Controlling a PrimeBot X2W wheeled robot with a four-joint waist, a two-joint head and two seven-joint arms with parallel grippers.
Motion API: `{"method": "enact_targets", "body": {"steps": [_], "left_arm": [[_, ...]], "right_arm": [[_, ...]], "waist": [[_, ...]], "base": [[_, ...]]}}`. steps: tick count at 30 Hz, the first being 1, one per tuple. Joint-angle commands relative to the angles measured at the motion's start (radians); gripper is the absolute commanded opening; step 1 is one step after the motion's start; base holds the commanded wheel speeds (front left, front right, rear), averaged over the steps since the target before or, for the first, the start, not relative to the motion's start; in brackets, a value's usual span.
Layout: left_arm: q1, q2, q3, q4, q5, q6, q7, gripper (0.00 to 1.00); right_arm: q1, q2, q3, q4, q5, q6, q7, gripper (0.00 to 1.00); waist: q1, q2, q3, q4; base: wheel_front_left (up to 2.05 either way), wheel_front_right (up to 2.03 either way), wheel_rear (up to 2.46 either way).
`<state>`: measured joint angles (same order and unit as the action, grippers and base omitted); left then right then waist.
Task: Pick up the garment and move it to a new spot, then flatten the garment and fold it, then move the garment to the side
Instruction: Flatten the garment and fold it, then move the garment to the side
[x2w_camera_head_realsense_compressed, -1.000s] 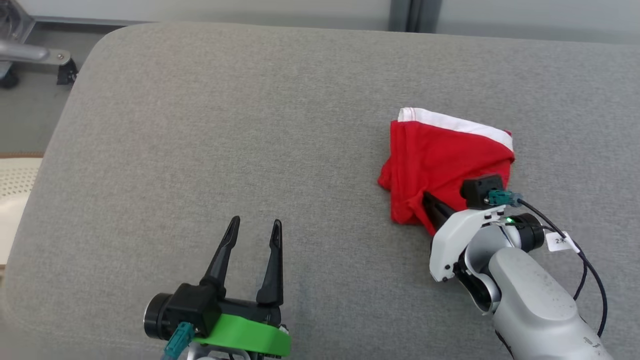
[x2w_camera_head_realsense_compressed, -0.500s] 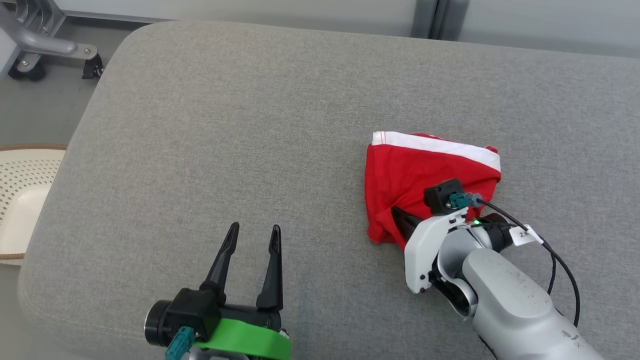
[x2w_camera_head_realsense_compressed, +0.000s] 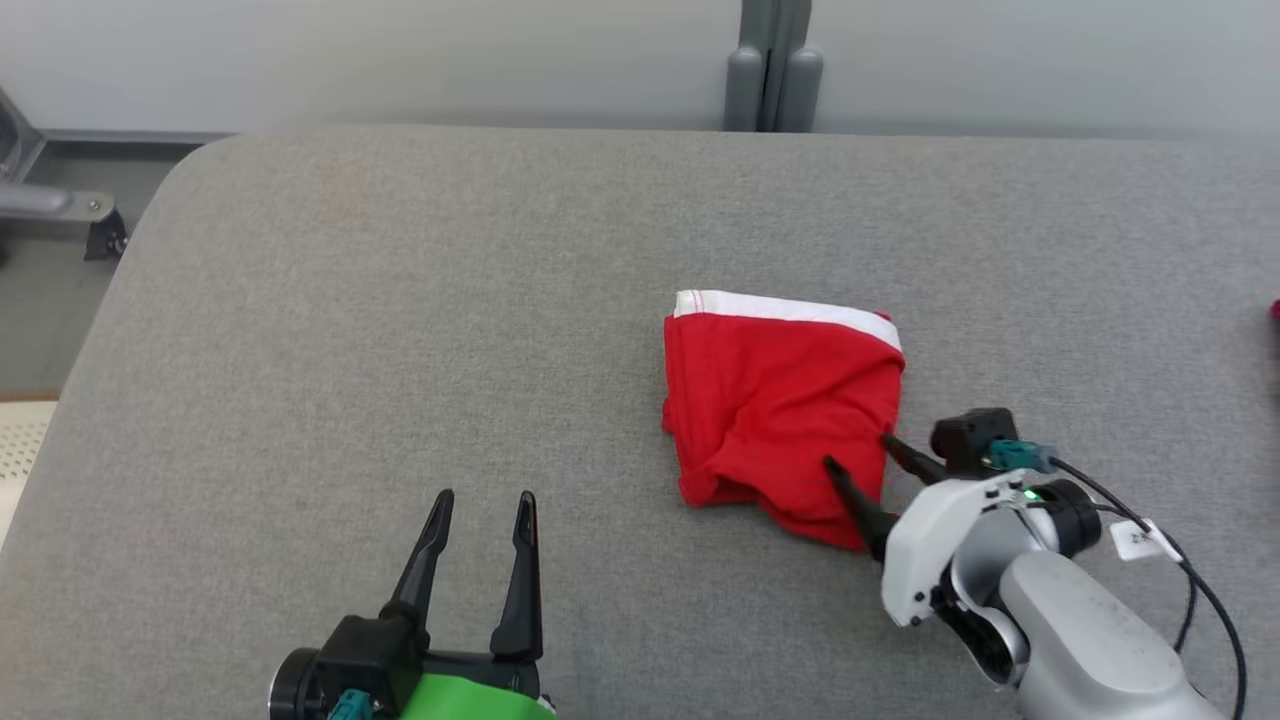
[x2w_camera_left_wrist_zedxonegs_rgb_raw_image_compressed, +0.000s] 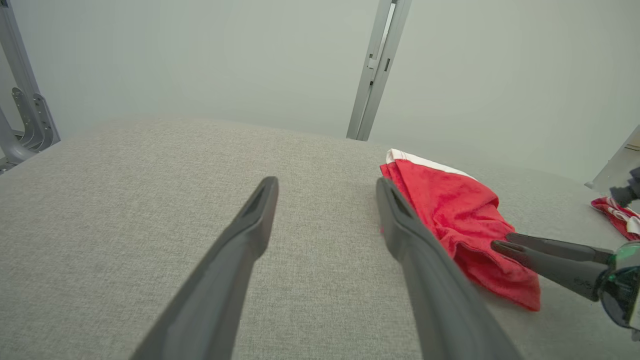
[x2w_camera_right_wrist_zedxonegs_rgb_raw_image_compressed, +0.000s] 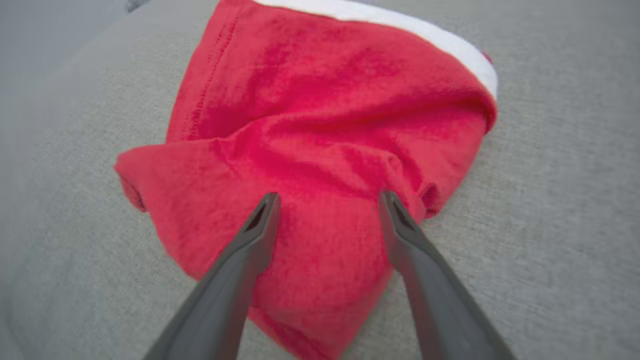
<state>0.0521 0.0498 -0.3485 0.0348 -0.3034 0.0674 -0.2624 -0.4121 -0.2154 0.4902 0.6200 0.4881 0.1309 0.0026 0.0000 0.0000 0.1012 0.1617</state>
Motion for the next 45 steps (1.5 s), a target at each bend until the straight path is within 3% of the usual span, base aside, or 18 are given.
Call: {"method": "enact_targets", "body": {"steps": [1, 12, 18, 24, 30, 38, 41, 45], "left_arm": [[0.02, 0.003, 0.008, 0.001, 0.01, -0.008, -0.003, 1.0], [0.079, 0.003, 0.066, 0.013, 0.047, -0.06, -0.003, 1.0], [0.113, 0.003, 0.127, 0.014, 0.069, -0.08, -0.003, 1.0], [0.144, 0.003, 0.171, 0.008, 0.069, -0.085, -0.003, 1.0], [0.157, 0.003, 0.18, -0.009, 0.055, -0.069, -0.003, 1.0], [0.162, 0.003, 0.167, 0.015, 0.068, -0.074, -0.003, 1.0], [0.162, 0.003, 0.172, 0.019, 0.067, -0.07, -0.003, 1.0], [0.146, 0.003, 0.166, 0.025, 0.069, -0.077, -0.003, 1.0]], "right_arm": [[0.035, -0.012, -0.022, -0.011, -0.013, -0.001, -0.021, 1.0], [0.283, -0.066, -0.34, -0.135, -0.144, -0.001, -0.247, 1.0], [0.471, -0.026, -0.517, -0.303, -0.191, -0.001, -0.267, 1.0], [0.638, 0.029, -0.625, -0.433, -0.216, -0.001, -0.267, 1.0], [0.666, 0.057, -0.634, -0.46, -0.23, -0.001, -0.267, 1.0], [0.593, 0.045, -0.596, -0.474, -0.209, -0.001, -0.268, 1.0], [0.531, 0.007, -0.529, -0.443, -0.162, -0.001, -0.259, 1.0], [0.395, -0.025, -0.463, -0.439, -0.037, 0.0, -0.087, 1.0]], "waist": [[0.0, 0.0, -0.061, -0.059], [0.0, 0.0, -0.137, -0.125], [0.0, 0.0, -0.16, -0.12], [0.0, 0.0, -0.169, -0.111], [0.0, 0.0, -0.165, -0.117], [0.0, 0.0, -0.155, -0.111], [0.0, 0.0, -0.145, -0.105], [0.0, 0.0, -0.119, -0.097]], "base": [[0.0, 0.0, 0.0], [0.0, 0.0, 0.0], [0.0, 0.0, 0.0], [0.0, 0.0, 0.0], [0.0, 0.0, 0.0], [0.0, 0.0, 0.0], [0.0, 0.0, 0.0], [0.0, 0.0, 0.0]]}}
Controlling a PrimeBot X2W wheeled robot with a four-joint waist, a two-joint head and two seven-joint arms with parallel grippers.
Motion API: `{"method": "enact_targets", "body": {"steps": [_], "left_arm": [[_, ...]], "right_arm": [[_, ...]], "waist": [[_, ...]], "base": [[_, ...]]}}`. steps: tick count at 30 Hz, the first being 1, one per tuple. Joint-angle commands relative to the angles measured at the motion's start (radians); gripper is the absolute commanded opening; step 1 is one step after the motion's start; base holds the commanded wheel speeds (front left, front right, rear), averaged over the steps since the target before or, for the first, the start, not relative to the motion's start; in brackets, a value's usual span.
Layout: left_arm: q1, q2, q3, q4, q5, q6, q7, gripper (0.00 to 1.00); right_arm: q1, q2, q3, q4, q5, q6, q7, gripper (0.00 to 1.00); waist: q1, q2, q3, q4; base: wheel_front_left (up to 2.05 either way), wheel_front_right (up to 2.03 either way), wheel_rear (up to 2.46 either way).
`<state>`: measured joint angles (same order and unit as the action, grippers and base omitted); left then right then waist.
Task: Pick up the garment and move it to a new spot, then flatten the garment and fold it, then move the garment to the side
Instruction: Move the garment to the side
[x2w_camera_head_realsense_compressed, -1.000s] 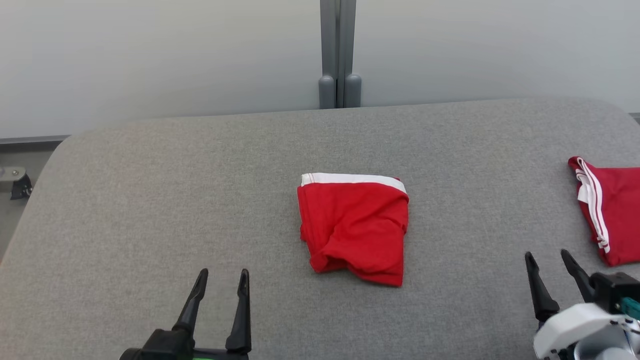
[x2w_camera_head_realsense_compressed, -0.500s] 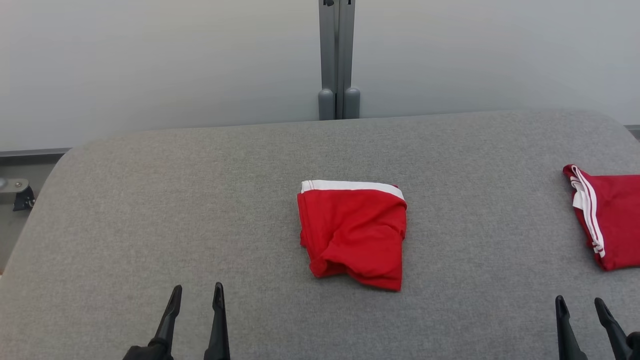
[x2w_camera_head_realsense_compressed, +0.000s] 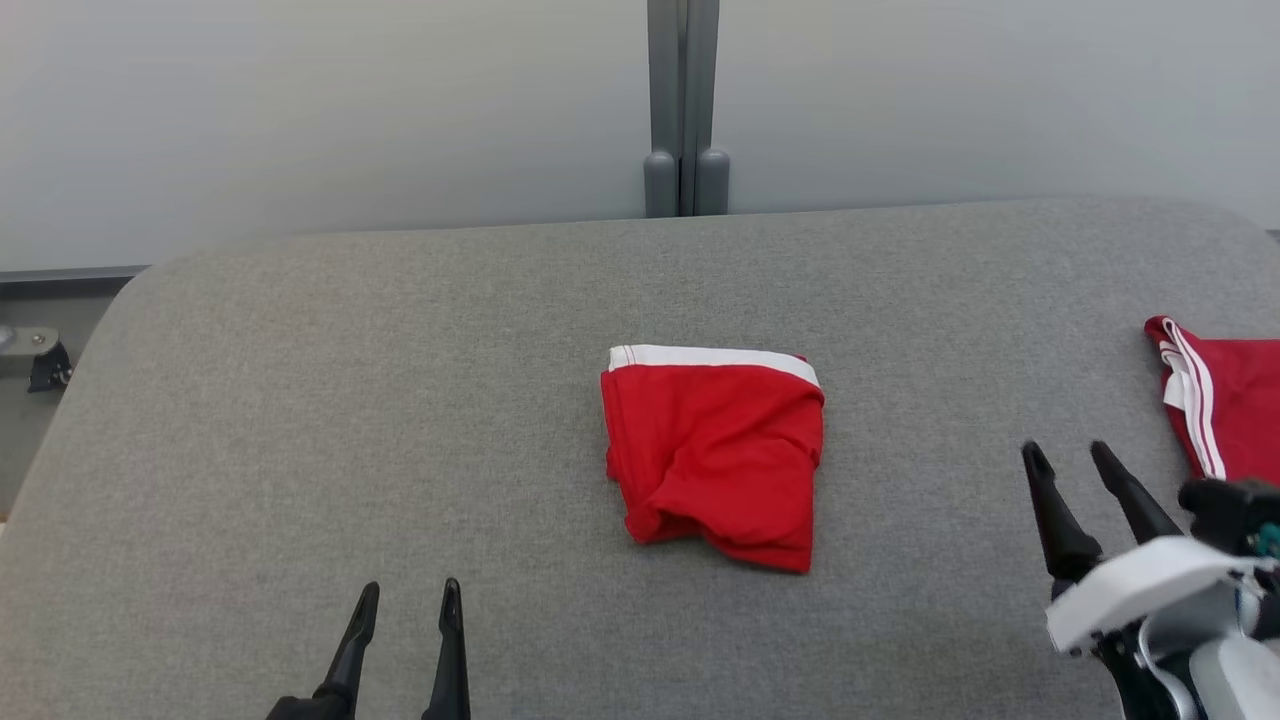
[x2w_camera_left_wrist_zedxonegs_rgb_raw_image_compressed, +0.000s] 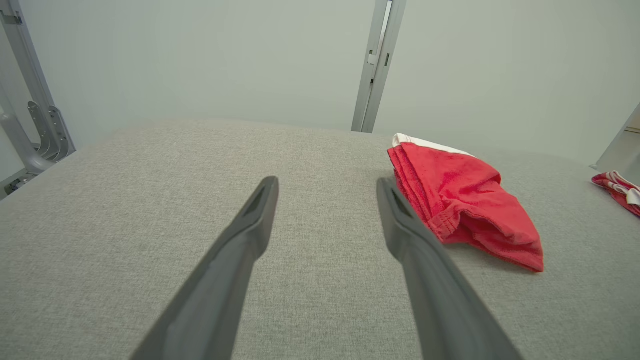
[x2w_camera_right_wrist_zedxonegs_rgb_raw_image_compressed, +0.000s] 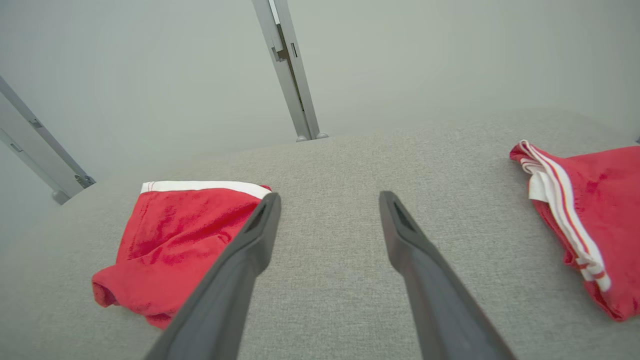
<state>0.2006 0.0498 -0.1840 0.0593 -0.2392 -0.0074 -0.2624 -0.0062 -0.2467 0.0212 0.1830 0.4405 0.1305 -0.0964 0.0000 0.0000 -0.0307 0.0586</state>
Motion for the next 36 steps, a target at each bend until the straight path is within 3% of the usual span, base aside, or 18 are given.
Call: {"method": "enact_targets", "body": {"steps": [1, 5, 10, 20, 21, 22, 28, 36], "left_arm": [[-0.007, 0.003, -0.001, 0.001, 0.003, -0.001, -0.003, 1.0], [-0.042, 0.002, -0.02, 0.003, -0.008, -0.006, -0.003, 1.0], [-0.111, 0.003, -0.068, 0.004, -0.025, -0.01, -0.003, 1.0], [-0.209, 0.003, -0.148, 0.002, -0.078, 0.028, -0.003, 1.0], [-0.211, 0.002, -0.152, 0.001, -0.081, 0.033, -0.003, 1.0], [-0.211, 0.002, -0.154, 0.001, -0.085, 0.036, -0.003, 1.0], [-0.184, 0.003, -0.152, -0.007, -0.093, 0.049, -0.003, 1.0], [-0.19, 0.003, -0.146, -0.023, -0.091, 0.051, -0.003, 1.0]], "right_arm": [[-0.044, 0.008, 0.007, -0.001, 0.047, 0.0, 0.066, 1.0], [-0.189, 0.028, 0.054, 0.019, 0.156, 0.0, 0.336, 1.0], [-0.322, 0.091, 0.077, 0.109, 0.183, 0.0, 0.55, 1.0], [-0.461, 0.181, -0.047, 0.37, 0.096, 0.0, 0.63, 1.0], [-0.474, 0.183, -0.066, 0.385, 0.107, 0.0, 0.616, 0.14], [-0.484, 0.185, -0.074, 0.392, 0.11, 0.0, 0.606, 0.0], [-0.549, 0.162, -0.043, 0.319, 0.114, 0.0, 0.618, 0.0], [-0.595, 0.04, -0.022, 0.112, 0.139, 0.0, 0.823, 0.0]], "waist": [[0.0, 0.0, 0.02, 0.008], [0.0, 0.0, 0.075, 0.031], [0.0, 0.0, 0.159, 0.088], [0.0, 0.0, 0.241, 0.191], [0.0, 0.0, 0.242, 0.193], [0.0, 0.0, 0.242, 0.192], [0.0, 0.0, 0.215, 0.124], [0.0, 0.0, 0.192, -0.017]], "base": [[0.0, 0.0, 0.0], [0.0, 0.0, 0.0], [0.0, 0.0, 0.0], [0.0, 0.0, 0.0], [0.0, 0.0, 0.0], [0.0, 0.0, 0.0], [0.0, 0.0, 0.0], [0.0, 0.0, 0.0]]}}
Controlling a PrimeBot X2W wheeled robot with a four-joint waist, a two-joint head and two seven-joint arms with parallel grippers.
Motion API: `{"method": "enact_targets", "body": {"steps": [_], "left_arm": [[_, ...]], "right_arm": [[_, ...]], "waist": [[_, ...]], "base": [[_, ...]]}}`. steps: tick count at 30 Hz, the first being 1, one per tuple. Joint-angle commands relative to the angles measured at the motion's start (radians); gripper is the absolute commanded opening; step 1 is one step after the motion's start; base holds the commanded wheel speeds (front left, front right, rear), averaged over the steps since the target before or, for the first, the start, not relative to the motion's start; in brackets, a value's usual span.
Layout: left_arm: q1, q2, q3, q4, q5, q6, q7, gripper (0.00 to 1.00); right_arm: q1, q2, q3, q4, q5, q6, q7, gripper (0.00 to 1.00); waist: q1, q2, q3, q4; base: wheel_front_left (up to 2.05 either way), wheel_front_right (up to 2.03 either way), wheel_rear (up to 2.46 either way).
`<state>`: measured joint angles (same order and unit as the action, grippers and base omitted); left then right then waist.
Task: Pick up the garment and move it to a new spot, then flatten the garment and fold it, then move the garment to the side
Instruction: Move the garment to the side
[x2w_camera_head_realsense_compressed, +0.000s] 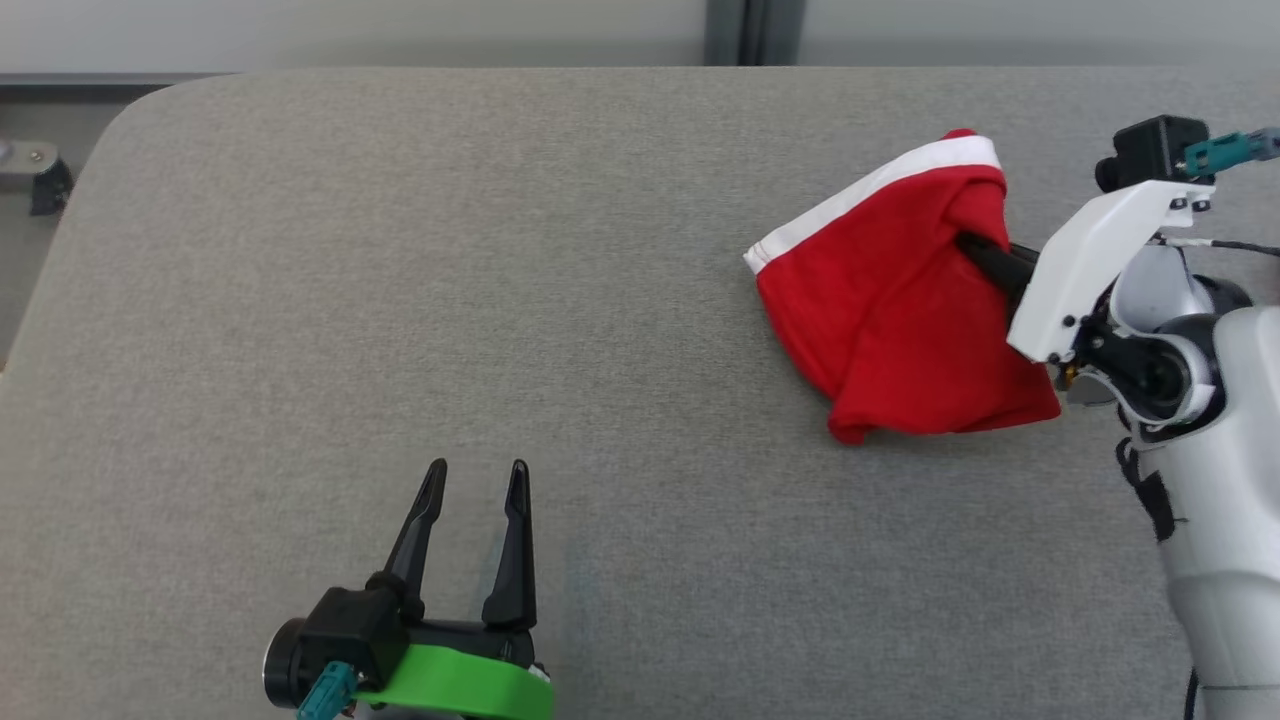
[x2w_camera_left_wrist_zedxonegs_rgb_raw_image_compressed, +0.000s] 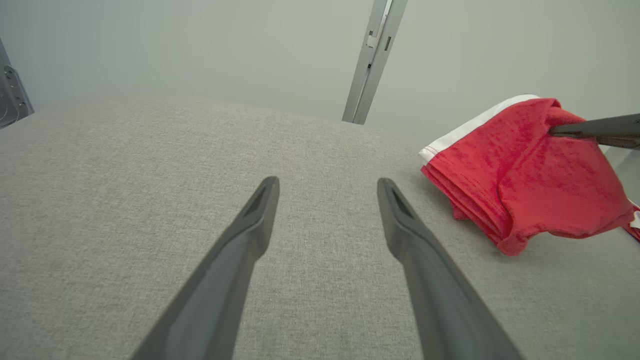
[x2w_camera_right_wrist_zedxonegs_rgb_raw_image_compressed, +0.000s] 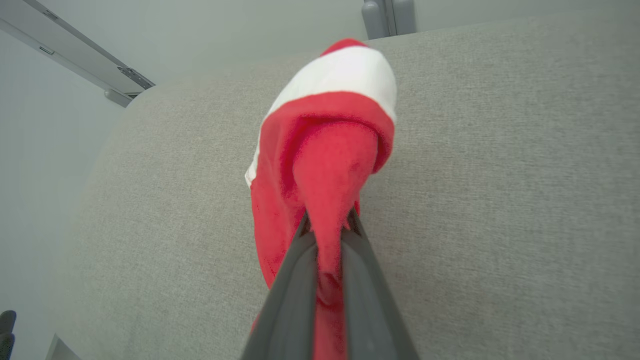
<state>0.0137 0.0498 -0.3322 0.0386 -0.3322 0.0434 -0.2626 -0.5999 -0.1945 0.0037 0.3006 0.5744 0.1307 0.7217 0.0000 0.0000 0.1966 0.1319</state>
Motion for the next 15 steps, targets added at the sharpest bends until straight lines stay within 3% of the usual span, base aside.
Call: {"method": "enact_targets", "body": {"steps": [1, 8, 15], "left_arm": [[-0.007, 0.003, 0.003, -0.006, 0.007, -0.002, -0.003, 1.0], [-0.023, 0.003, 0.017, -0.014, 0.023, -0.015, -0.003, 1.0], [-0.063, 0.004, 0.022, -0.001, 0.058, -0.044, -0.003, 1.0]], "right_arm": [[0.001, -0.037, -0.009, -0.035, -0.001, 0.0, 0.039, 0.0], [0.036, -0.143, -0.106, -0.153, -0.05, 0.0, 0.166, 0.0], [0.042, -0.163, -0.225, -0.124, -0.138, 0.0, 0.139, 0.0]], "waist": [[0.0, 0.0, -0.033, -0.11], [0.0, 0.0, 0.0, -0.228], [0.0, 0.0, 0.061, -0.298]], "base": [[0.0, 0.0, 0.0], [0.0, 0.0, 0.0], [0.0, 0.0, 0.0]]}}
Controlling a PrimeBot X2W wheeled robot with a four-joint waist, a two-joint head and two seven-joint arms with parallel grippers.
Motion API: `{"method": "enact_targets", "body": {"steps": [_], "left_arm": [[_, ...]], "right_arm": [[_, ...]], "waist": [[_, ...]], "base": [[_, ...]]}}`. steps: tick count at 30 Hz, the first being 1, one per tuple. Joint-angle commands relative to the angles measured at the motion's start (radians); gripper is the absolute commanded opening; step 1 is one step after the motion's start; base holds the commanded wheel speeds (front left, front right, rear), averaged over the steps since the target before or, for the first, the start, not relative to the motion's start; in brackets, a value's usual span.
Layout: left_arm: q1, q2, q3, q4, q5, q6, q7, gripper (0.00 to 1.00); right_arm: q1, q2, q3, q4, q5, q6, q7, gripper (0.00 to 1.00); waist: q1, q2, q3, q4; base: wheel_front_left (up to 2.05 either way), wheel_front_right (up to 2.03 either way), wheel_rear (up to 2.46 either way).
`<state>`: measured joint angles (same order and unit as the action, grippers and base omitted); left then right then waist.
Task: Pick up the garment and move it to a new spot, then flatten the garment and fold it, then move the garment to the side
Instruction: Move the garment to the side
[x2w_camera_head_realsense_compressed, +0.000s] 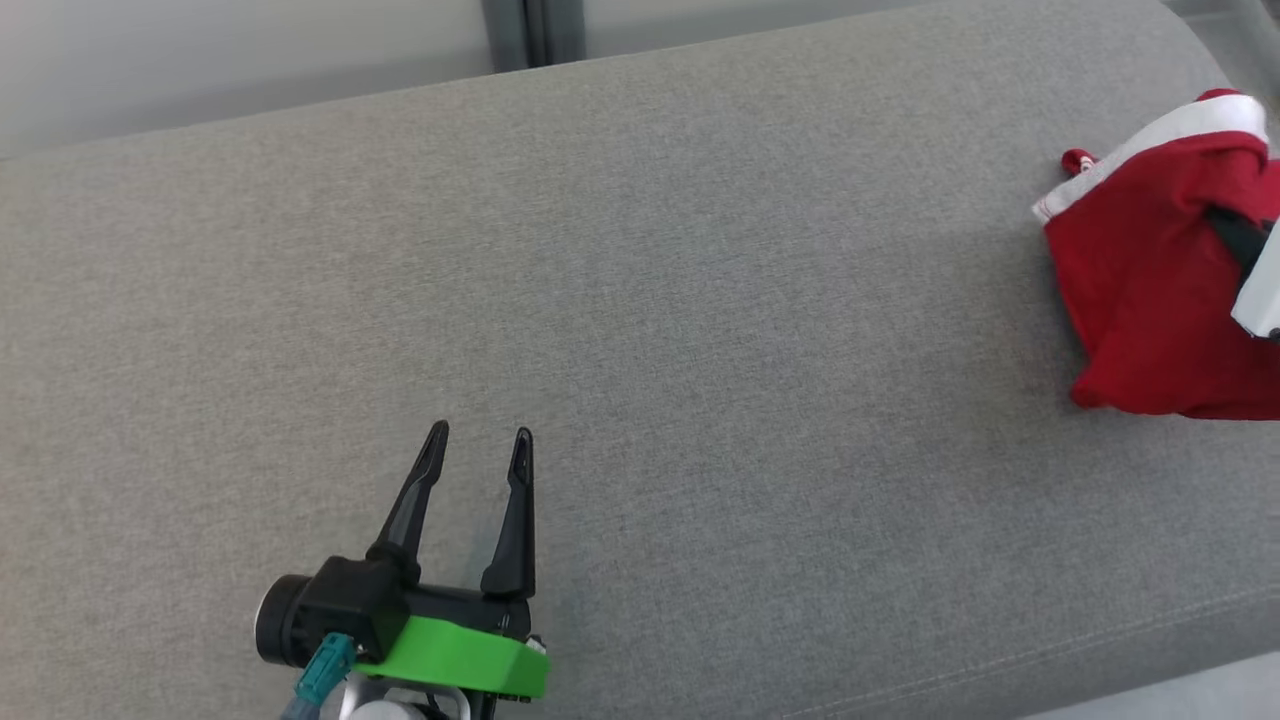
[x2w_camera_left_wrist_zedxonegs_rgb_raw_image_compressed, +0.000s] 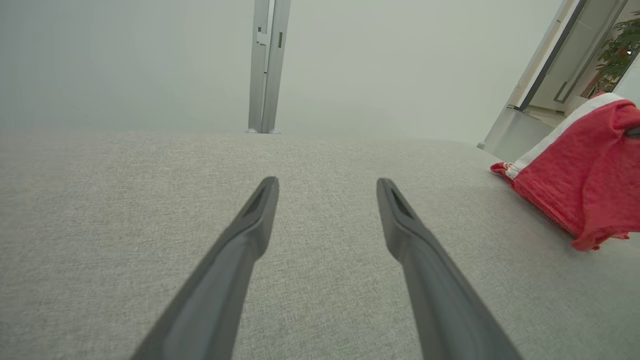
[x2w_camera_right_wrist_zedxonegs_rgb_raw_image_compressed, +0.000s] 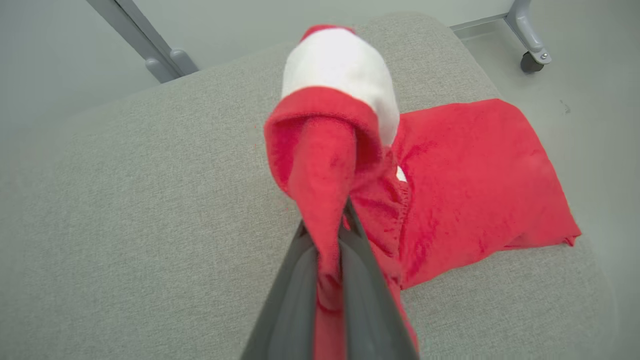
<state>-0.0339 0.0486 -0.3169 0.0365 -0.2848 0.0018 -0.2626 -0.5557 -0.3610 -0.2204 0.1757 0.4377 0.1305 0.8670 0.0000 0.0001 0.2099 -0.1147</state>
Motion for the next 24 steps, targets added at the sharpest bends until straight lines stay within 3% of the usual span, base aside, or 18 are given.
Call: {"method": "enact_targets", "body": {"steps": [1, 8, 16, 24], "left_arm": [[-0.022, 0.005, 0.007, 0.003, 0.016, -0.006, -0.003, 1.0], [-0.049, 0.005, 0.017, 0.026, 0.042, -0.033, -0.003, 1.0], [-0.024, 0.005, 0.013, 0.036, 0.042, -0.03, -0.003, 1.0], [-0.022, 0.005, 0.011, 0.028, 0.053, -0.029, -0.003, 1.0]], "right_arm": [[-0.012, 0.011, -0.011, 0.009, -0.004, 0.0, -0.012, 0.0], [-0.105, 0.052, -0.021, 0.051, 0.004, 0.0, -0.041, 0.0], [-0.166, 0.089, 0.004, 0.057, 0.061, 0.0, -0.025, 0.0], [-0.137, 0.046, -0.016, 0.094, 0.048, 0.0, -0.038, 0.0]], "waist": [[0.0, -0.0001, 0.057, -0.055], [0.0, -0.0001, 0.093, -0.041], [0.0, -0.0001, 0.073, -0.008], [0.0, -0.0001, 0.08, 0.004]], "base": [[0.0, 0.0, 0.0], [0.0, 0.0, 0.0], [0.0, 0.0, 0.0], [0.0, 0.0, 0.0]]}}
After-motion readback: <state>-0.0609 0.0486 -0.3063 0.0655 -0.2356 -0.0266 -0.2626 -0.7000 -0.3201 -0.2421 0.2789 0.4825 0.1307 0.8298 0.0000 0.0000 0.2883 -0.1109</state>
